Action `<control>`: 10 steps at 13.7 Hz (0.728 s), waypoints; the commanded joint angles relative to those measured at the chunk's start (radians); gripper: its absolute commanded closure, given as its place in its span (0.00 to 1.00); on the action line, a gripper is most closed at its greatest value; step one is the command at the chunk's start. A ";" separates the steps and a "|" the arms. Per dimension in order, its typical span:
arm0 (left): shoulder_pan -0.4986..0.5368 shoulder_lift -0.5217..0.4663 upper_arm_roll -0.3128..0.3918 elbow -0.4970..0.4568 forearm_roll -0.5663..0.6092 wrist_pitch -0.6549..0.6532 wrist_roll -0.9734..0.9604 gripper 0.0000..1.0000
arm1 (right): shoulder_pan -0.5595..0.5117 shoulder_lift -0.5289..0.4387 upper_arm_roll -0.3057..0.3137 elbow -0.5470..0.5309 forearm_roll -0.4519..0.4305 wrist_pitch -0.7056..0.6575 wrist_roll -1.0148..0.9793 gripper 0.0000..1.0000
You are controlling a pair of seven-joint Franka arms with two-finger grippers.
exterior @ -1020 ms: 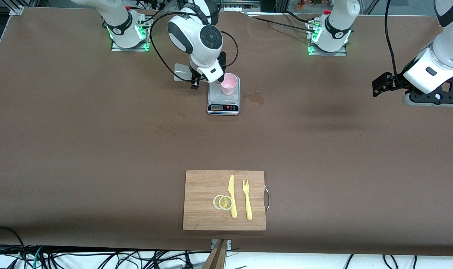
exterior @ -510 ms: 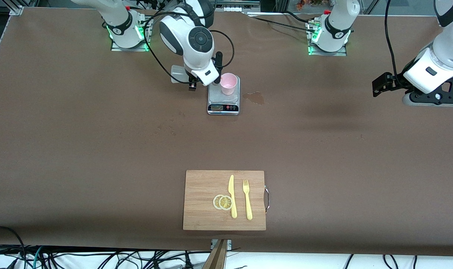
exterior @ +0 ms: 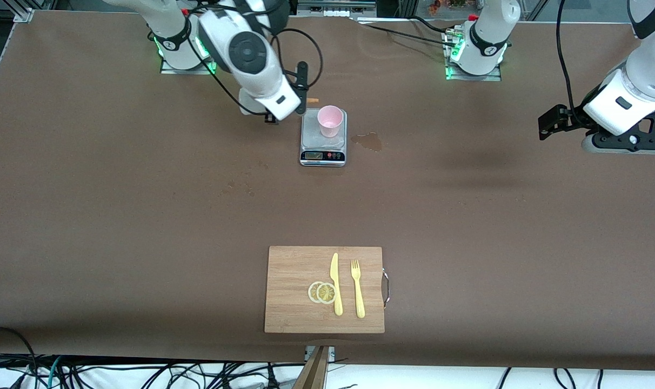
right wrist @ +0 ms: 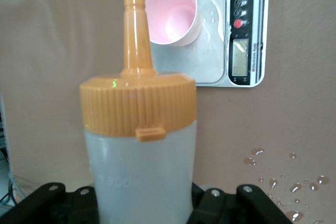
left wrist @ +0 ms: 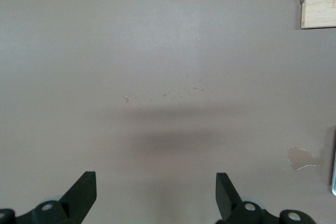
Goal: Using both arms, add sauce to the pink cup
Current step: 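Carry the squeeze bottle back beside the table edge with the right gripper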
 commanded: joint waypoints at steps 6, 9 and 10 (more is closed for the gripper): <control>0.002 0.014 0.000 0.026 -0.007 -0.016 -0.005 0.00 | -0.389 -0.054 -0.083 0.048 0.305 -0.159 -0.654 1.00; 0.002 0.014 0.000 0.026 -0.007 -0.016 -0.005 0.00 | -0.482 0.045 -0.223 0.129 0.441 -0.313 -0.988 1.00; 0.002 0.014 0.000 0.026 -0.007 -0.016 -0.005 0.00 | -0.515 0.088 -0.255 0.154 0.460 -0.349 -1.085 1.00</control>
